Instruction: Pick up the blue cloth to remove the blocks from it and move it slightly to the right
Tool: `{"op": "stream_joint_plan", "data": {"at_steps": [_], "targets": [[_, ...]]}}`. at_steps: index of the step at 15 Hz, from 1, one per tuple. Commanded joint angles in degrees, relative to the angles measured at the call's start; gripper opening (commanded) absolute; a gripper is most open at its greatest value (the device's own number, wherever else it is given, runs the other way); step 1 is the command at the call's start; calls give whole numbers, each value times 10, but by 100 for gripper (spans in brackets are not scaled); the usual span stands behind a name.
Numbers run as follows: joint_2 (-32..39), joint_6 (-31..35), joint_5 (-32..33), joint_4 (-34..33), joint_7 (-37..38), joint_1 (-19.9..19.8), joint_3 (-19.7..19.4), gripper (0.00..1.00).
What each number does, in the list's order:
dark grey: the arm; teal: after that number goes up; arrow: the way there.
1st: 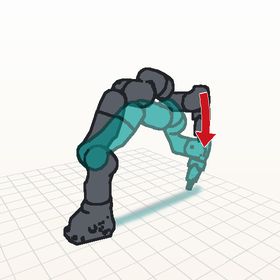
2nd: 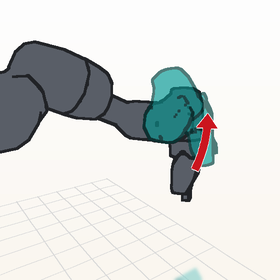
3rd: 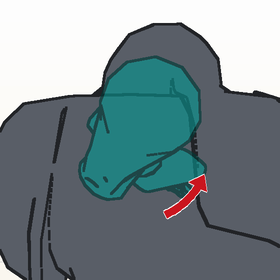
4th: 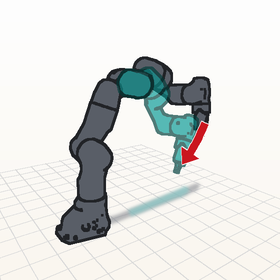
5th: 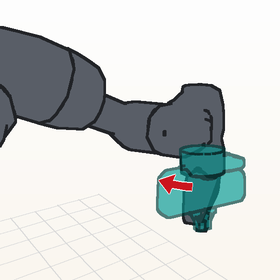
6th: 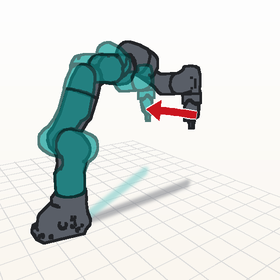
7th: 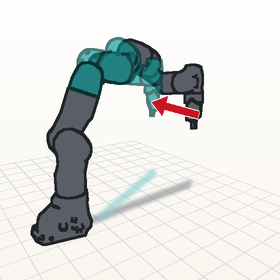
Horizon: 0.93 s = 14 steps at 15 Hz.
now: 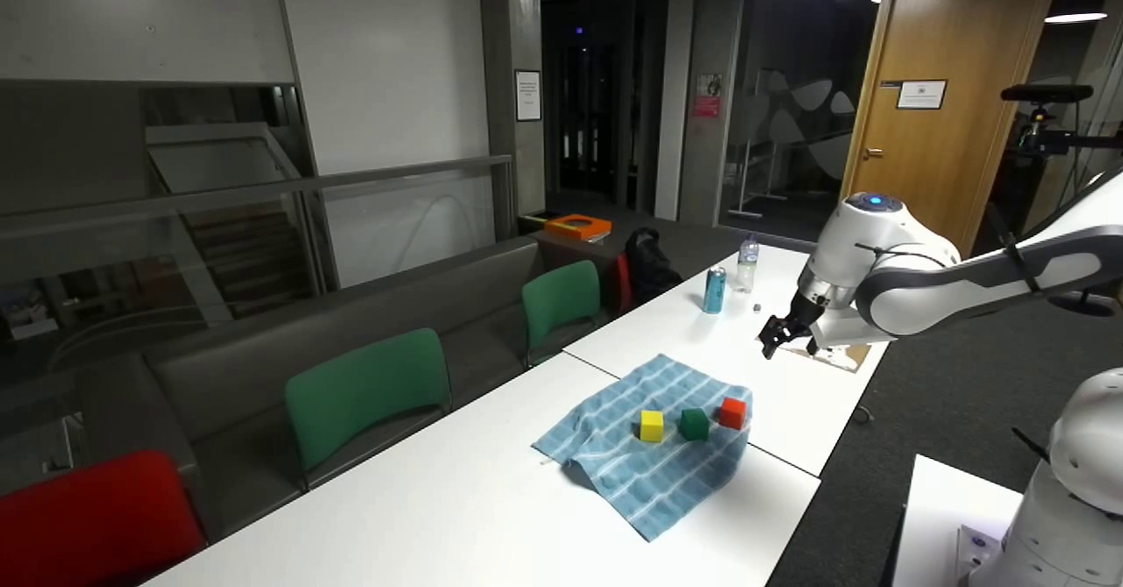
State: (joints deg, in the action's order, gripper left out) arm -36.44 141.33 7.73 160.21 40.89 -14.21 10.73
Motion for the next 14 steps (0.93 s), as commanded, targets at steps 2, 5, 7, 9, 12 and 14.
{"op": "stream_joint_plan", "data": {"at_steps": [2,5,7,9,12,14], "targets": [[3,-6,7,-6,1,0,4,100],[16,1,10,-16,-17,-8,-12,100],[22,13,3,-10,-67,-6,-53,100],[31,22,-3,-5,-124,-13,-96,100],[62,33,-13,-6,-243,-20,-173,100],[92,38,-30,-13,-318,-16,-226,100]]}}
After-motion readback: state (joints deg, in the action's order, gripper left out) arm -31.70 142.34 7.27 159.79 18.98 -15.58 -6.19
